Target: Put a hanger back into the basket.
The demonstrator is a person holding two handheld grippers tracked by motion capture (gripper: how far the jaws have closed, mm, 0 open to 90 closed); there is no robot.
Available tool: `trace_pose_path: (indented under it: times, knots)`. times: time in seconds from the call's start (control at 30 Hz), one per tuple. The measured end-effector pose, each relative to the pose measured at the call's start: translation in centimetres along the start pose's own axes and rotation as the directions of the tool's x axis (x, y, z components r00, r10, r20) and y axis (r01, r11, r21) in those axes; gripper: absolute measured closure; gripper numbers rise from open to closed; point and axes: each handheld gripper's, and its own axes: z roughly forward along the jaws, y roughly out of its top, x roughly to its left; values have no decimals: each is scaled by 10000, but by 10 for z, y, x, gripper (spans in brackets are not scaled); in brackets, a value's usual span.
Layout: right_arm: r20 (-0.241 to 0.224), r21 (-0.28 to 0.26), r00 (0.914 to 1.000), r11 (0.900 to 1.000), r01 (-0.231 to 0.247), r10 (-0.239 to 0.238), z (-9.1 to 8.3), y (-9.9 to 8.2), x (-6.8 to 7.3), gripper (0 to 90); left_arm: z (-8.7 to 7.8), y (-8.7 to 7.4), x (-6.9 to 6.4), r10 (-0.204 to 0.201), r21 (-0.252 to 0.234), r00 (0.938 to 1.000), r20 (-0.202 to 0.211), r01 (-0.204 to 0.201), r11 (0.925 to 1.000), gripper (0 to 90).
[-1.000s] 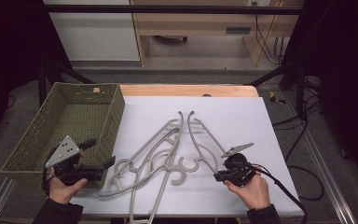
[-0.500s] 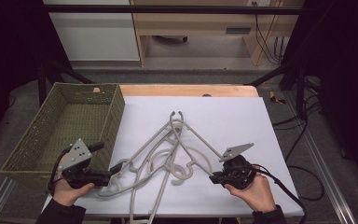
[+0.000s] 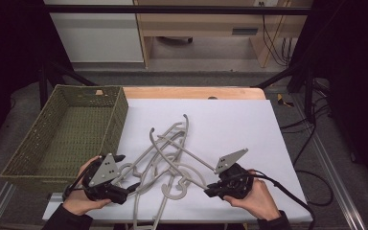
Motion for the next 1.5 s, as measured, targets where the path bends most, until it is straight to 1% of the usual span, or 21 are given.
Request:
trace_pose_path:
  times: [0.13,0.27,0.37,0.4,0.43,0.53,0.63,0.7,0.8,0.83,0.9,0.97,1.07,1.1,1.13,1.17,1.27,1.33,1.4,1.47,1.5]
  knots:
    - [-405,205,9985,9990,386,-377,2,2,2,818,6,4,-8,777,313,9970,52,-778,9965,81]
    - [-887,289,9951,9985,473,-445,5,4,3,819,11,9,-15,1577,646,9874,130,-1582,9853,81]
    - [-1044,433,9927,9970,647,-599,7,4,2,818,14,14,-21,2077,750,9777,311,-2095,9749,87]
    - [-1035,413,9929,9971,634,-588,8,5,3,818,14,15,-21,2386,909,9705,355,-2408,9663,92]
    - [-1101,427,9919,9967,685,-635,9,5,3,818,15,16,-23,2455,901,9687,379,-2480,9646,96]
    - [-1307,642,9886,9944,842,-752,9,7,4,818,18,18,-26,3016,1133,9525,419,-3044,9458,137]
    - [-1389,621,9859,9927,1030,-936,10,8,6,818,22,21,-30,3458,1242,9369,508,-3495,9287,159]
    - [-1440,641,9852,9926,1032,-931,10,9,6,818,25,22,-31,3594,1254,9314,569,-3638,9230,177]
    - [-1501,687,9835,9913,1119,-1007,10,10,6,818,28,23,-35,3901,1240,9196,465,-3928,9112,230]
    - [-1551,722,9826,9908,1144,-1022,11,10,6,818,29,23,-36,4071,1284,9122,467,-4097,9032,245]
    - [-1602,739,9810,9897,1228,-1097,11,10,7,818,31,23,-38,4292,1289,9023,399,-4306,8933,284]
    - [-1737,642,9784,9901,1251,-1124,12,10,8,818,32,22,-41,4545,1248,8901,335,-4549,8818,337]
    - [-1767,758,9780,9891,1260,-1110,12,10,10,818,34,22,-45,4873,1248,8731,164,-4853,8654,412]
    - [-1856,761,9755,9880,1342,-1182,12,10,10,818,35,21,-46,4971,1246,8677,93,-4942,8604,432]
    - [-1858,769,9751,9876,1370,-1208,12,10,10,818,35,21,-47,5028,1240,8643,99,-5000,8571,455]
    - [-1913,751,9732,9867,1439,-1274,12,10,10,818,36,20,-48,5165,1246,8562,89,-5135,8490,470]
    - [-1981,745,9717,9865,1460,-1288,13,10,12,818,37,19,-51,5407,1148,8412,85,-5380,8351,535]
    - [-2016,812,9705,9852,1508,-1319,13,10,12,818,38,17,-51,5588,1087,8292,102,-5564,8237,578]
    - [-2086,820,9682,9841,1578,-1379,13,9,12,818,39,16,-52,5612,1131,8276,111,-5587,8216,613]
    - [-2130,841,9674,9839,1578,-1370,12,9,13,818,39,14,-53,5729,1037,8195,140,-5711,8143,654]
    - [-2179,850,9672,9847,1524,-1309,12,9,13,818,38,15,-53,5821,1087,8131,123,-5797,8075,669]
